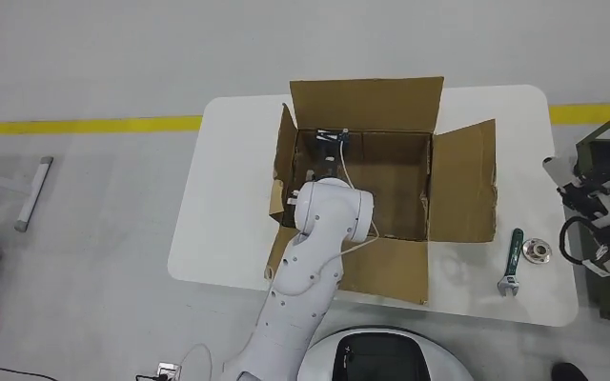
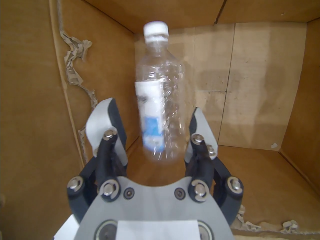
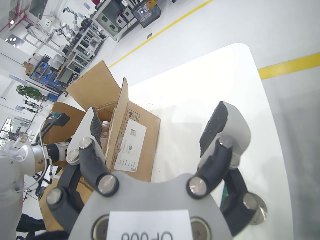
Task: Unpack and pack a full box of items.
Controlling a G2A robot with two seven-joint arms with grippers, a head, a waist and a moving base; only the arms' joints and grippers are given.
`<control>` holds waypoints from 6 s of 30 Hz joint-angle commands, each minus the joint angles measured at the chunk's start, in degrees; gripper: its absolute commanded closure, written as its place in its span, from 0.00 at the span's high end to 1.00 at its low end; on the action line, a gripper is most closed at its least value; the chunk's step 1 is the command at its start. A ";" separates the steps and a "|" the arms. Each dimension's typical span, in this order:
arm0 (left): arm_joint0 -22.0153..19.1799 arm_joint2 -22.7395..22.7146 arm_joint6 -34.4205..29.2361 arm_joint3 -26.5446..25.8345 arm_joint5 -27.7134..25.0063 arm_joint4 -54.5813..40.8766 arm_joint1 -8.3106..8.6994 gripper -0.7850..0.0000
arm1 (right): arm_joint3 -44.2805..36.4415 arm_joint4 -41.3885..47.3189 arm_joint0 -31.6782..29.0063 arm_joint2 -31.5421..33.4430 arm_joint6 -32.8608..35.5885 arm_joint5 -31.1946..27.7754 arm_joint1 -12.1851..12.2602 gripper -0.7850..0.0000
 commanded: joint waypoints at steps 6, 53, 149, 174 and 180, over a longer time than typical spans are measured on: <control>1.55 -0.44 0.87 -4.36 -1.65 0.67 -0.13 1.00 | -0.57 -7.30 -3.51 2.00 3.38 2.86 0.47 1.00; 16.02 -0.89 9.22 -36.09 -9.72 5.83 0.91 1.00 | -4.41 -26.44 -2.07 -5.78 40.69 18.30 2.32 1.00; 20.54 -6.41 19.59 -40.95 -4.69 14.74 1.55 1.00 | -6.40 14.05 14.94 3.43 44.87 26.37 3.59 0.00; 22.12 -17.65 19.31 -44.02 0.15 17.79 1.41 1.00 | 16.38 -13.49 42.38 -52.53 24.27 42.40 3.16 0.00; 22.40 -17.92 19.16 -44.12 0.01 17.90 1.33 1.00 | 25.25 -17.04 48.57 -61.45 20.62 46.35 1.07 0.00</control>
